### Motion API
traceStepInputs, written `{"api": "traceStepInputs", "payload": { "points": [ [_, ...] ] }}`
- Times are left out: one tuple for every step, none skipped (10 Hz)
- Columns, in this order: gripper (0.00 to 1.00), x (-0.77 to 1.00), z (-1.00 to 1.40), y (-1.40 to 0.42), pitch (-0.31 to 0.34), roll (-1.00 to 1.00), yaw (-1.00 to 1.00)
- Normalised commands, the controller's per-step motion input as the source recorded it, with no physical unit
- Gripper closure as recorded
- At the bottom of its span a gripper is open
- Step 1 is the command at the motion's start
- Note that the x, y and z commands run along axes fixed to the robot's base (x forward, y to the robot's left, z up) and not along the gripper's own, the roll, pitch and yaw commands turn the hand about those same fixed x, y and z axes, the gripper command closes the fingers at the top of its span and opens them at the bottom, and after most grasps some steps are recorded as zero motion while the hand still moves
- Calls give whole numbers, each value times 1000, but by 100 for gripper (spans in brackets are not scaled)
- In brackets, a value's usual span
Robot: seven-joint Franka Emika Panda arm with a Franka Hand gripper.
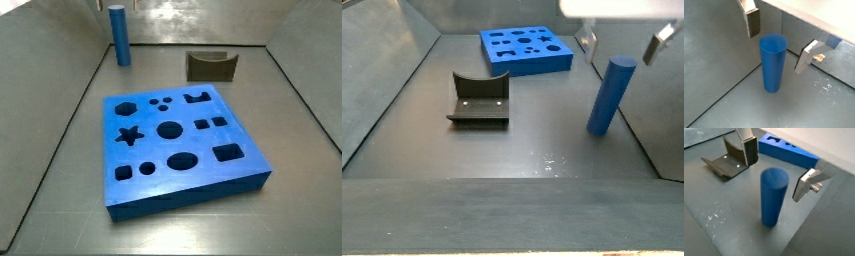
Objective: Pick up the round object. Move up. Move to above the board. Insert the round object.
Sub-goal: Pick up the round object.
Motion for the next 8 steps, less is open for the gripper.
{"api": "traceStepInputs", "payload": {
  "points": [
    [0, -26, -11, 0, 0, 9, 0],
    [0, -191, -680, 17, -89, 223, 0],
    [0, -240, -823, 149, -197, 174, 114],
    [0, -226, -729, 271, -197, 80, 220],
    [0, 0, -40, 209, 166, 0, 163],
    [0, 0, -34, -43, -37, 66, 0],
    [0, -51, -389, -291, -489, 231, 71],
    [0, -40, -169, -46, -263, 0, 26]
  ]
}}
